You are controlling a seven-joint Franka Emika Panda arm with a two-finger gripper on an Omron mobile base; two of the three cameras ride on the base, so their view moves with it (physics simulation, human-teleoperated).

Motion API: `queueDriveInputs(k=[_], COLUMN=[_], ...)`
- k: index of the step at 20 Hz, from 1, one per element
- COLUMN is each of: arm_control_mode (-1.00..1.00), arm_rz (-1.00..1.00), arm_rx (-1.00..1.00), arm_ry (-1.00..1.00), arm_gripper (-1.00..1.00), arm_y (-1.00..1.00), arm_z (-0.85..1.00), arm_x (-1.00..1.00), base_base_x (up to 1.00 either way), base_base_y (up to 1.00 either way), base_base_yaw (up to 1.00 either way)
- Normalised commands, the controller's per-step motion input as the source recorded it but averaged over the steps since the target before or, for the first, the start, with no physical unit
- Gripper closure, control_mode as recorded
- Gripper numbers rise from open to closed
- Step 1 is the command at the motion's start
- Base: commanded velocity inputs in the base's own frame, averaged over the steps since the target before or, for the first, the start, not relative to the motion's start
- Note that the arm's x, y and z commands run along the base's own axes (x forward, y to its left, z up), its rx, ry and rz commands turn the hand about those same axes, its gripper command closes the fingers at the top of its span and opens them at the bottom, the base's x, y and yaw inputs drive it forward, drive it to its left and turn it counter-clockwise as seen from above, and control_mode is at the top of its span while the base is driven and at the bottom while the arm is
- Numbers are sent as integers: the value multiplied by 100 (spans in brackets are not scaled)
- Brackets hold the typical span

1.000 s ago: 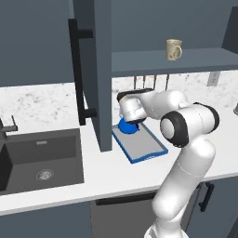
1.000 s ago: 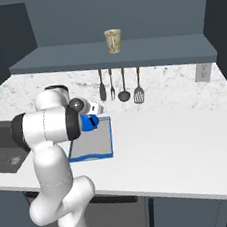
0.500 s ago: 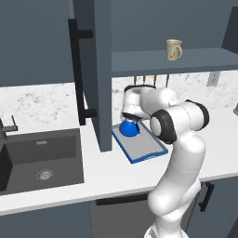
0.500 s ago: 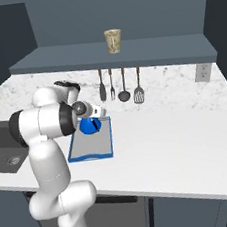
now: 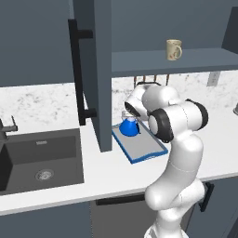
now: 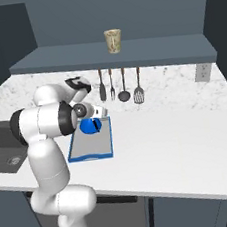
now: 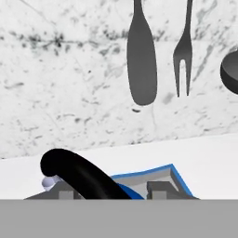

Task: Pick the kettle from the counter and place it on the tray. Then pick the mug from the cabinet and place it on the tray. Then close the cabinet doors.

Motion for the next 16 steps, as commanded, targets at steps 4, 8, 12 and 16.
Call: queueDriveInputs(k=[4,8,12,16], arm_control_mode=[-100,-100,-100,-100], arm_rz=[0,0,0,0], arm_rx=[0,-1,0,-5], arm_ry=[-6,-6,-8,0], arm_gripper=[-100,-100,-100,-100], arm_y=[0,-2,-4,-1], arm_z=[-20,0,0,11], arm_x=[0,0,0,-3], base_base_x=[0,0,0,0], base_base_y=[0,0,0,0], base_base_yaw=[0,0,0,0])
